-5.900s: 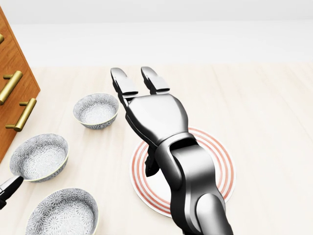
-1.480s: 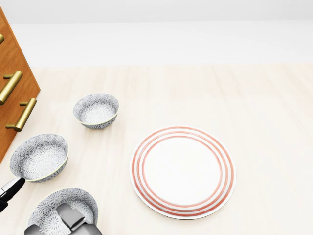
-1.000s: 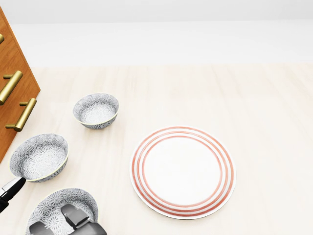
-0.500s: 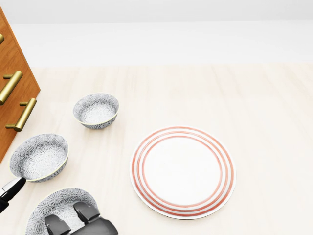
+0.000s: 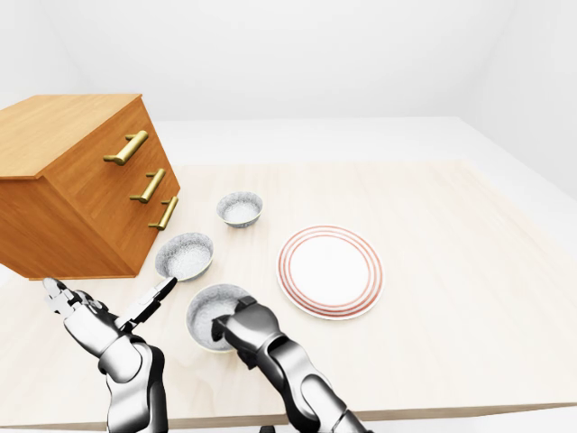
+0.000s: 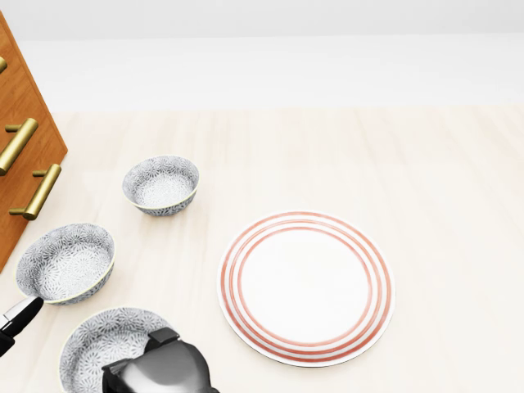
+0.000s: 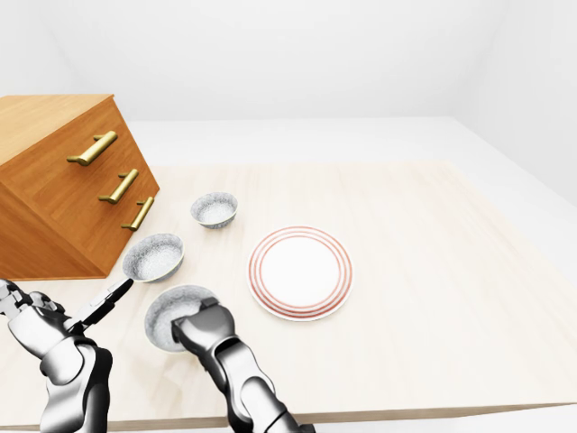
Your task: Put the bowl at the front on the plate.
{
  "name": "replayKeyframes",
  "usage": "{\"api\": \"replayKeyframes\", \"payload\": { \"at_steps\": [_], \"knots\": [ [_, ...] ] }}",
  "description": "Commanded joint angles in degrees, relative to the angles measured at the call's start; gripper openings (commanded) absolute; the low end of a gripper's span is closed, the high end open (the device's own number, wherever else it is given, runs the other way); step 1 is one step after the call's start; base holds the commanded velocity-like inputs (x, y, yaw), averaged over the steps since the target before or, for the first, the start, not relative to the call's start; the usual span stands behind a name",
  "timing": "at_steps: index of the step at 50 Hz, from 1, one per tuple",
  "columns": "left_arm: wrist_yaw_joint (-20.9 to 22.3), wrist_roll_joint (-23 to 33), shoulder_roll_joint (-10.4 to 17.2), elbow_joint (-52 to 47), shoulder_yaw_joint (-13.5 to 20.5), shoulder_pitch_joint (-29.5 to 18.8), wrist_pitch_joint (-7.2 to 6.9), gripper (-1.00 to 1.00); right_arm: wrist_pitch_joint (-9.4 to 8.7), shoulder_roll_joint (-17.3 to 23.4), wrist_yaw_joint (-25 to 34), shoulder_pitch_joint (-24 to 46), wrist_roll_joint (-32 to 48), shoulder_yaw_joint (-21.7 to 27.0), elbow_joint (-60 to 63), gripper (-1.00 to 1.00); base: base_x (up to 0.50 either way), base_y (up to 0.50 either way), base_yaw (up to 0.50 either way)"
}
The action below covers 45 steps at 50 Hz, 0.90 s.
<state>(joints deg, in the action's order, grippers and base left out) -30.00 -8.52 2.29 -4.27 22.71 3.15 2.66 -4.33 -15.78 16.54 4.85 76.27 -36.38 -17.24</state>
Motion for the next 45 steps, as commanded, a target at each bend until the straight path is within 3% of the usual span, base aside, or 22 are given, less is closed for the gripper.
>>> {"api": "replayKeyframes", "payload": {
  "at_steps": [1, 8, 16, 19, 27, 32, 36, 41, 43, 45],
  "knots": [
    [0.0, 0.0, 0.01, -0.01, 0.0, 0.01, -0.04, 1.0, -0.3, -0.11, 1.7, 0.56, 1.7, 1.85, -3.1, -1.0, 0.0, 0.0, 0.0],
    [0.0, -0.01, 0.0, -0.01, 0.01, 0.0, -0.04, 1.0, -0.67, -0.32, 3.04, 0.84, 4.2, 1.25, -0.66, -1.0, 0.0, 0.0, 0.0],
    [0.0, -0.02, 0.0, 0.02, 0.0, 0.0, 0.04, 1.0, -0.67, -0.81, 9.01, 1.82, 12.12, -0.34, 8.8, -1.0, 0.0, 0.0, 0.0],
    [0.0, -0.03, 0.0, -0.74, 0.02, 0.16, -0.63, 1.0, -0.67, -1.23, 12.04, 2.23, 14.39, -0.64, 11.86, -1.0, 0.0, 0.0, 0.0],
    [0.0, 0.07, 0.14, 0.69, -0.04, -0.37, 0.3, 1.0, -0.67, -0.95, 19.3, 2.79, 18.47, 0.13, 18.66, -1.0, 0.0, 0.0, 0.0],
    [0.0, 0.03, 0.12, -0.42, -0.1, 0.02, -0.61, 1.0, -0.67, -0.89, 18.7, 2.86, 19.89, 0.7, 20.37, -1.0, 0.0, 0.0, 0.0],
    [0.0, 0.1, 0.17, 0.38, -0.07, -0.33, -0.19, 1.0, -0.67, -0.83, 17.26, 2.86, 20.06, 1.17, 21.76, -1.0, 0.0, 0.0, 0.0],
    [0.0, 0.08, 0.08, -0.78, 0.0, 0.04, -1.06, 1.0, -0.67, -0.54, 17.01, 2.69, 19.82, 1.56, 24.77, -1.0, 0.0, 0.0, 0.0],
    [0.0, 0.28, 0.1, 0.31, -0.02, -0.34, -0.34, 1.0, -0.67, -0.23, 16.75, 2.07, 19.75, 1.32, 26.14, -1.0, 0.0, 0.0, 0.0],
    [0.0, 0.2, 0.12, -0.39, -0.02, -0.09, -0.86, 1.0, -0.67, 0.03, 16.01, 1.5, 19.28, 1.11, 27.18, -1.0, 0.0, 0.0, 0.0]
  ]
}}
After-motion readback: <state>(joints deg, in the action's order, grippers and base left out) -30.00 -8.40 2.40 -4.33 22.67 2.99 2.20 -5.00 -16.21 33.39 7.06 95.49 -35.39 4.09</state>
